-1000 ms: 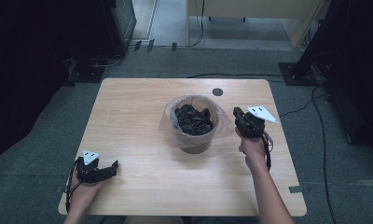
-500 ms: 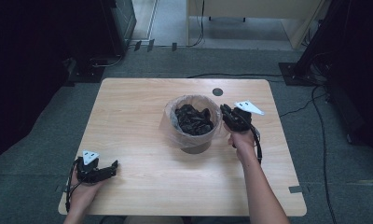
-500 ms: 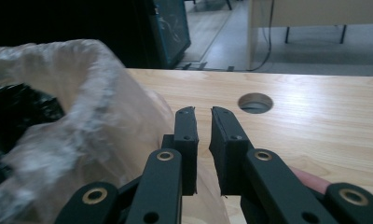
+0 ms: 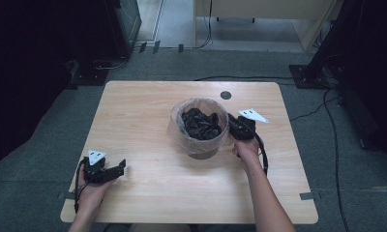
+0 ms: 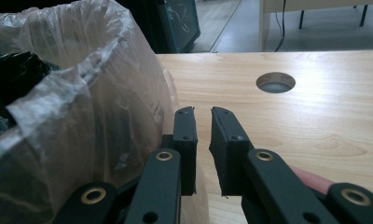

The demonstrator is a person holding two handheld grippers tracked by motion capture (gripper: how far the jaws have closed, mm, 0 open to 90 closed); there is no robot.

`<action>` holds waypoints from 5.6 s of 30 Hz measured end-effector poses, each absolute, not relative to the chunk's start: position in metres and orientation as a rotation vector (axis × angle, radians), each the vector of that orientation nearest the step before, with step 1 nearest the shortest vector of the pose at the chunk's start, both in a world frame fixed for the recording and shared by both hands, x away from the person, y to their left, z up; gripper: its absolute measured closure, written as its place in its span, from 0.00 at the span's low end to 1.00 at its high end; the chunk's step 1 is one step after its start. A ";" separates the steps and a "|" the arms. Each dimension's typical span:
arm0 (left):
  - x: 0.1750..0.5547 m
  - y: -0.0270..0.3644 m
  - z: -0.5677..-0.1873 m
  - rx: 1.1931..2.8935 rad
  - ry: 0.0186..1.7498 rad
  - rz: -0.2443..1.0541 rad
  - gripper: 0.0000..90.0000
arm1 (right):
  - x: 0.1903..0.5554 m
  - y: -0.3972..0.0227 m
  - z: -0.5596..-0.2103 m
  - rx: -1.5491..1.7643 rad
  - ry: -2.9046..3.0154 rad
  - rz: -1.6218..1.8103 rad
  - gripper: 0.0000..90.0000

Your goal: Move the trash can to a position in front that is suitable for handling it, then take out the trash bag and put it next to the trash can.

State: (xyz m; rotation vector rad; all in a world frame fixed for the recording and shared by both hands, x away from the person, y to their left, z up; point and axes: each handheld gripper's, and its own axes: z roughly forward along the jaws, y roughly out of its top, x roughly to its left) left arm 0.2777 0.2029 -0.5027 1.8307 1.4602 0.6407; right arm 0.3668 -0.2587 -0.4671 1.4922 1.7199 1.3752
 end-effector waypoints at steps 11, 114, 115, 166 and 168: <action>0.309 0.142 -0.458 1.749 1.284 0.671 0.17 | 0.365 -0.258 -0.474 1.525 1.715 1.402 0.91; 0.261 0.216 -0.514 1.910 1.496 0.690 0.12 | 0.225 -0.358 -0.506 1.568 1.754 1.044 0.16; 0.261 0.218 -0.515 1.913 1.500 0.690 0.12 | 0.224 -0.361 -0.509 1.572 1.764 1.015 0.16; 0.216 0.091 -0.487 2.034 1.018 0.518 0.18 | 0.219 -0.386 -0.527 1.691 1.808 0.813 0.12; 0.220 0.086 -0.487 2.028 1.020 0.539 0.25 | 0.219 -0.386 -0.527 1.691 1.807 0.813 0.12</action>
